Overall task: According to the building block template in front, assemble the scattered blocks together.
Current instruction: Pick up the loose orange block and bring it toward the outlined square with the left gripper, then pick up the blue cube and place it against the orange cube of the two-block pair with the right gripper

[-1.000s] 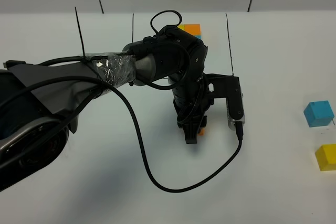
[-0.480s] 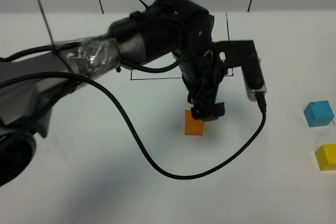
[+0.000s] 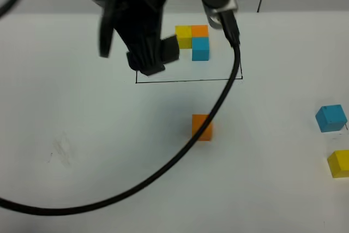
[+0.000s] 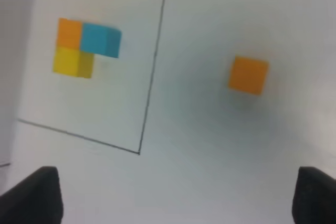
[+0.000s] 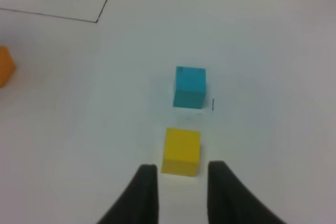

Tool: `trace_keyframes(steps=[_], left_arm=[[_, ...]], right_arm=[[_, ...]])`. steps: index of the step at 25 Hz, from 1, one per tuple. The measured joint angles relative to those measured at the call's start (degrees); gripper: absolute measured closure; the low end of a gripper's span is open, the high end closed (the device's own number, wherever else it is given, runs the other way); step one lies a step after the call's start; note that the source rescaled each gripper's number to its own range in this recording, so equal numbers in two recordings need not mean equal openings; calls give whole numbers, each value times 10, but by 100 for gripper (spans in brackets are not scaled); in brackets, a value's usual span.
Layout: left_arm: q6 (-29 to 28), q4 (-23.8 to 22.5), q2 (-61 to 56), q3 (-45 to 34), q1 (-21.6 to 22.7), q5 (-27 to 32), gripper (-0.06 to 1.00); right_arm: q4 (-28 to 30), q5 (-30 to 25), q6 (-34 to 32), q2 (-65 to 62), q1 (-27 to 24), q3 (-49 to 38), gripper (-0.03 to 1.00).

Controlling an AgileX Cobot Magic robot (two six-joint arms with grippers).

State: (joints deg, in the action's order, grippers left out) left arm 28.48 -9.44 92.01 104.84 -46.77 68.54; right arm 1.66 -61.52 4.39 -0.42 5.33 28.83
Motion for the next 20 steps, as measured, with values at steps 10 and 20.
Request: trace_keyframes(steps=[10, 20], left_arm=[[-98, -49, -262, -105, 0, 0, 25], [-125, -87, -587, -323, 0, 0, 27]], right_arm=[[0, 0, 0, 0, 0, 0, 97], [0, 0, 0, 0, 0, 0, 97]])
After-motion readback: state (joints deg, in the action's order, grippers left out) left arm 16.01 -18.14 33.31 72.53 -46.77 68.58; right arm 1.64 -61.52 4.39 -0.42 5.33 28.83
